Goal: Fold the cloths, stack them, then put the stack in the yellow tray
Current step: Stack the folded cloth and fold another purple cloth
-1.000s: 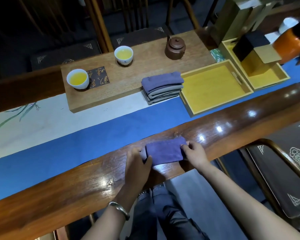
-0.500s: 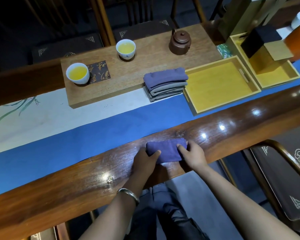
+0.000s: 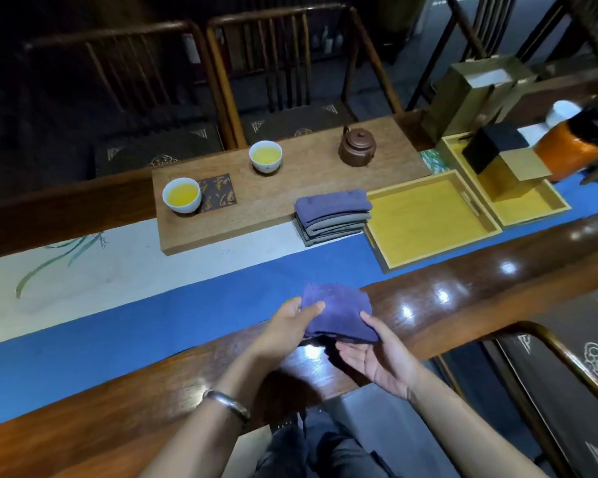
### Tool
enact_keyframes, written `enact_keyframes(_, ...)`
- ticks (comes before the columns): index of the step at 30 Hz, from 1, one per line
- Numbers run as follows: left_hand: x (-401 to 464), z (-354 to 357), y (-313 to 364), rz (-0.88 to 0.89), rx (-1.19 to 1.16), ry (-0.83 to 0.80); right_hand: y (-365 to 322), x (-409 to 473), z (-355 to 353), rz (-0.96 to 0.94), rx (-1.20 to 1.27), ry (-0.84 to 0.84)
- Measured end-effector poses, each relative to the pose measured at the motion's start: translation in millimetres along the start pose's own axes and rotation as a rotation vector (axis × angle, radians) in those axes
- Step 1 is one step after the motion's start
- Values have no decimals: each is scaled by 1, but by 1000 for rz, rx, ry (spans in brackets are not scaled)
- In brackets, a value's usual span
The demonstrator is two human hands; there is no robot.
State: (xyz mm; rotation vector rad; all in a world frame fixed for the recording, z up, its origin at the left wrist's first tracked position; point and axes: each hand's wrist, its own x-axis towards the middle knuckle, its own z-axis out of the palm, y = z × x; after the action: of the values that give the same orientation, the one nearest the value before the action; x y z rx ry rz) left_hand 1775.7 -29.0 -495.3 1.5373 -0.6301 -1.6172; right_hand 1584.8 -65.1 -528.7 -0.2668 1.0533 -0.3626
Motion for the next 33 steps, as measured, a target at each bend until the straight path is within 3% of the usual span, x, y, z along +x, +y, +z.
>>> enact_keyframes(2,3,-5,14,10,12,22,-18,-2,11,-134,-14,18)
enact_keyframes(6,17,-11,42,74,64,114,-63,-6,32,-325,-341,205)
enact_keyframes(13,60,-6,104,200,27,261,-153,4,69,-580,-580,245)
enact_keyframes(20,125,1,151,254,177,499,-229,51,82,-652,-759,260)
enact_keyframes(26,181,0,145,112,222,630,-269,106,69,-627,-916,237)
enact_keyframes(33,197,-4,89,-90,168,767,-245,154,36,-554,-1124,243)
